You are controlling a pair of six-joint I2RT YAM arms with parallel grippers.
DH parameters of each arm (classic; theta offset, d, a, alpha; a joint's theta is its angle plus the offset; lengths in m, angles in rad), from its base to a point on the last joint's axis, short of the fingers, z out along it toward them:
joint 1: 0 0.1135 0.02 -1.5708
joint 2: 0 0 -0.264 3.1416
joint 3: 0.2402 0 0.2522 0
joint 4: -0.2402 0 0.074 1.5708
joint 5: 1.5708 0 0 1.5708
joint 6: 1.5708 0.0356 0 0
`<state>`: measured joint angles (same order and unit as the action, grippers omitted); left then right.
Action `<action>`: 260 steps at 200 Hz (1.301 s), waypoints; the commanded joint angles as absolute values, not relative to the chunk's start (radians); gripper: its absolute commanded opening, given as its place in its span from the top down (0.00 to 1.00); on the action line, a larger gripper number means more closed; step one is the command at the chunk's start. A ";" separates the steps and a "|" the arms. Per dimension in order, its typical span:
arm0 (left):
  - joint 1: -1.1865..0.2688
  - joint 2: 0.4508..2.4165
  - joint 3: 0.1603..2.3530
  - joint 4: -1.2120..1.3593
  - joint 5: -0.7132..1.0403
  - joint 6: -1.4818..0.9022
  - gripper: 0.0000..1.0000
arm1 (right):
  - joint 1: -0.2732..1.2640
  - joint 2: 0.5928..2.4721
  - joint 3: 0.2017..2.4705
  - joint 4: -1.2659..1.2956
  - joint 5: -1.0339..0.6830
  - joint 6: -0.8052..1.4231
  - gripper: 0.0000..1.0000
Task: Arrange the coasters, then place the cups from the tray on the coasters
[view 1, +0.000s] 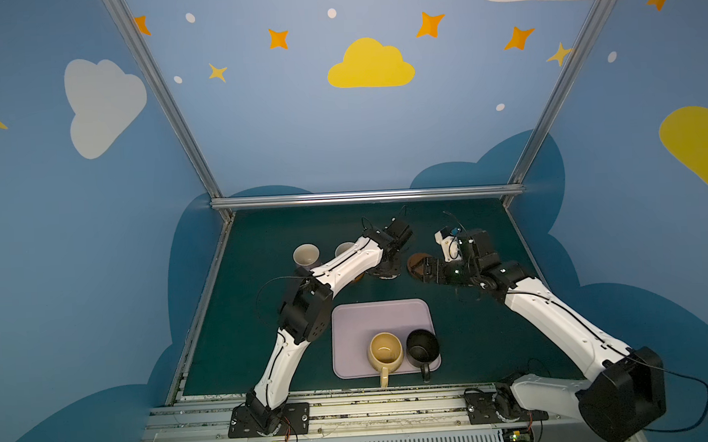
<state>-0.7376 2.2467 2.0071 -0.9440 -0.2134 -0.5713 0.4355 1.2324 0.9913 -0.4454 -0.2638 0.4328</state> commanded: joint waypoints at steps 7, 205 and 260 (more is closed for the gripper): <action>-0.733 2.261 2.061 -0.933 -0.222 -0.578 0.96 | 0.433 1.239 1.003 -0.427 -0.277 0.440 0.05; -0.743 2.281 2.064 -0.946 -0.205 -0.605 0.63 | 0.433 1.238 0.955 -0.400 -0.321 0.455 0.05; -0.742 2.243 2.039 -0.928 -0.178 -0.611 0.57 | 0.432 1.224 0.930 -0.408 -0.316 0.449 0.05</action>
